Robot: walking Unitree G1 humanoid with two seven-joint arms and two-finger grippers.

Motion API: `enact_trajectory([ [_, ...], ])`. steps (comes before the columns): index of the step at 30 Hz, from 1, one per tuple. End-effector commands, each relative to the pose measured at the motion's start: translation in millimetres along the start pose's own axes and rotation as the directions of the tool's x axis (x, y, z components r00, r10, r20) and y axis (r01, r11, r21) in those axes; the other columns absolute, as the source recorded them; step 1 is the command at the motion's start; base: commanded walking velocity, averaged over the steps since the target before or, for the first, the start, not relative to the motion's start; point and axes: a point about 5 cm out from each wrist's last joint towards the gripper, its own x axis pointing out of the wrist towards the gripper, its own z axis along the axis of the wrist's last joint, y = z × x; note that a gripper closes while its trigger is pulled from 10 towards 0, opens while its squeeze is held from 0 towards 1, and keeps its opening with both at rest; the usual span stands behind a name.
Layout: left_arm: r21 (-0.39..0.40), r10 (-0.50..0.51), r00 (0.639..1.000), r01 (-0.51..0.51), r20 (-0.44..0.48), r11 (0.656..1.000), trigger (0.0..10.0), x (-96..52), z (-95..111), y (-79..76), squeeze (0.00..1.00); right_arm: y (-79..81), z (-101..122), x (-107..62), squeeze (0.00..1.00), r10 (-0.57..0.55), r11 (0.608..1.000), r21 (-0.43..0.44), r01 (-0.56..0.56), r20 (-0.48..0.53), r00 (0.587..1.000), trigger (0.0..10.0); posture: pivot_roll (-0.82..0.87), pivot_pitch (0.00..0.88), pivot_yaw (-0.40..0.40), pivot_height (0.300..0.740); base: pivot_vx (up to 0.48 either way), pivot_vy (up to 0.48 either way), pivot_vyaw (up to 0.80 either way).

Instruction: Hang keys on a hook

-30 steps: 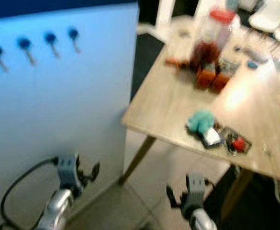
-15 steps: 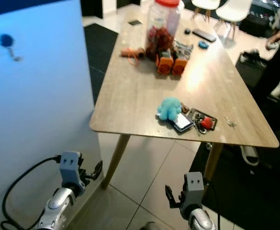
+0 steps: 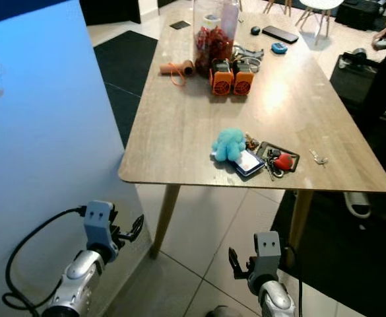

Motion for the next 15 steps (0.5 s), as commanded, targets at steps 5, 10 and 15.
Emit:
enact_trajectory([
  [5,0.025,-0.02,0.999,0.021,-0.042,0.999,10.0,0.0,-1.8,3.9,0.0,0.9,-6.4,-3.3,0.0,-0.029,0.999,0.027,0.029,-0.008,1.0,10.0,0.11,0.055,0.032,0.74,0.0,0.0,0.0],
  [10,0.005,-0.024,0.998,0.024,-0.052,1.0,10.0,0.6,-1.5,7.0,0.0,1.9,-7.9,-3.9,0.0,-0.042,0.998,0.042,0.042,-0.006,0.999,10.0,0.1,0.053,0.034,0.74,0.0,0.0,0.0],
  [15,-0.021,-0.011,0.998,0.01,-0.065,1.0,10.0,2.7,-2.9,8.6,0.0,0.3,-9.8,-4.6,0.0,-0.047,0.998,0.049,0.048,-0.022,0.999,10.0,0.09,0.05,0.026,0.74,0.0,0.0,0.0],
])
